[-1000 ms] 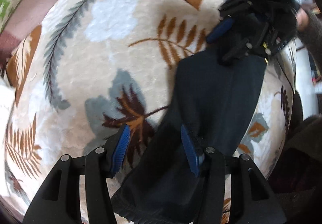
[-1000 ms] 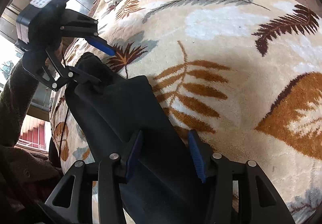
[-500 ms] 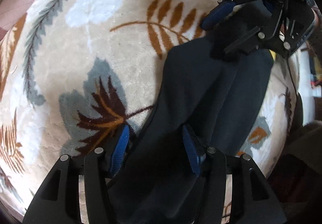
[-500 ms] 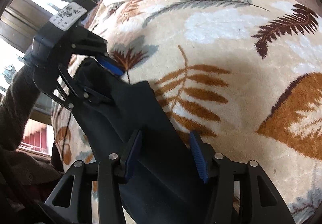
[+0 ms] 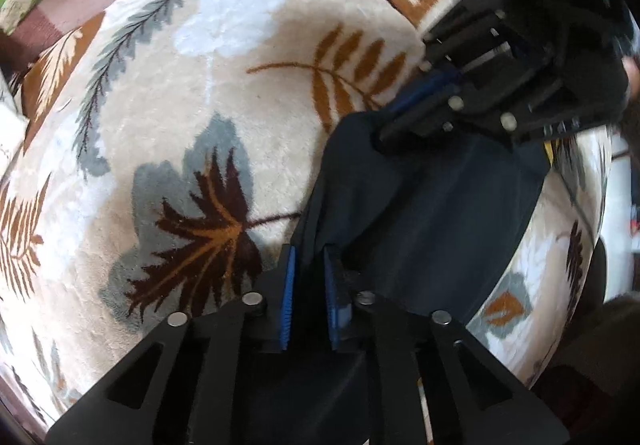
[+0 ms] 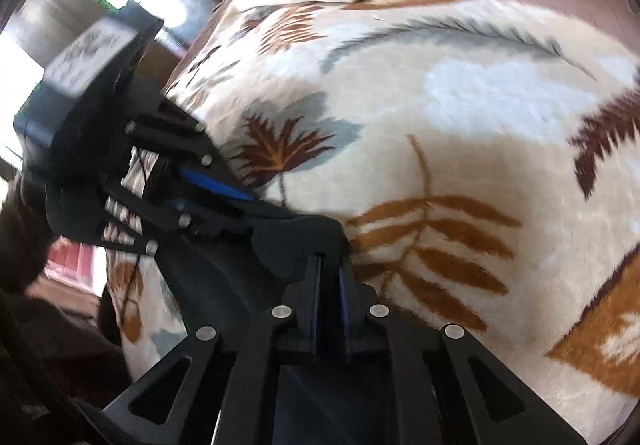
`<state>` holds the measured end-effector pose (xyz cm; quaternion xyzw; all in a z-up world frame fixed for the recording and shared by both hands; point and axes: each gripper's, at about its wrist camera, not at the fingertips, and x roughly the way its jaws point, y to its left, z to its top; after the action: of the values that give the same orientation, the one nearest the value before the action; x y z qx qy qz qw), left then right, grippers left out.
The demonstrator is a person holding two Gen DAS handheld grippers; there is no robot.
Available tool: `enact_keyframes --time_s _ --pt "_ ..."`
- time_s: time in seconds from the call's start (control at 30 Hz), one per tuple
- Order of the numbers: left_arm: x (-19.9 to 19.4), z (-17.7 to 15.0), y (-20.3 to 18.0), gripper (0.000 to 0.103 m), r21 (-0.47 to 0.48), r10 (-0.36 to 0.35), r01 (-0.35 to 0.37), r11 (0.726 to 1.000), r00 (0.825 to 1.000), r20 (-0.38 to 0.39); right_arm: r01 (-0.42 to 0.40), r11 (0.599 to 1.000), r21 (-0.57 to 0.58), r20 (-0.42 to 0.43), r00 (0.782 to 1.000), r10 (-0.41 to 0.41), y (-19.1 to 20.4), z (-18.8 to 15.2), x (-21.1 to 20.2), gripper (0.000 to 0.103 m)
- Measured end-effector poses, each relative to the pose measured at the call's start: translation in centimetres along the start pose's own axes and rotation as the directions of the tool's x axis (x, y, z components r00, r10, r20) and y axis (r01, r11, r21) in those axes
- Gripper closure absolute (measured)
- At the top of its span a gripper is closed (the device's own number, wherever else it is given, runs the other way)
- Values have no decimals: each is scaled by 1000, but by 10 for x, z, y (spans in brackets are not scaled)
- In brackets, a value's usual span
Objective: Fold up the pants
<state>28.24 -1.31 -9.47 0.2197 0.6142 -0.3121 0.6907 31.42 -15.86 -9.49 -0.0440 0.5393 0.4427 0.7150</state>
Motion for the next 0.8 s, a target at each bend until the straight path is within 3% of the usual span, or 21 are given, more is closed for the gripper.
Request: enact_keyframes --time_s 0.2,0.33,0.5,0.6,0.63,0.73,0.8 --pt "-8 17 18 96 -25 75 -74 997 996 37 64 998 -12 68 996 -63 2 3 -15 96" --pt "2 29 15 96 -2 124 -124 992 992 16 79 997 2 90 993 -79 -2 8 -23 96" --pt "15 39 4 93 14 143 -142 990 990 -21 125 992 19 26 992 -126 -11 4 -1 96" --pt "21 40 -7 91 -6 145 -146 989 989 -27 155 987 39 44 987 -156 -14 5 0 91" --pt "19 40 -5 91 -28 130 -131 991 991 -31 156 986 63 52 986 -159 -14 5 -3 86" --pt "-7 27 0 90 -97 100 -103 990 994 -38 162 980 117 92 981 -173 -13 1 -26 82" --pt "-22 19 4 89 -136 116 -118 984 993 -25 157 974 163 133 975 -180 -11 -5 -47 76"
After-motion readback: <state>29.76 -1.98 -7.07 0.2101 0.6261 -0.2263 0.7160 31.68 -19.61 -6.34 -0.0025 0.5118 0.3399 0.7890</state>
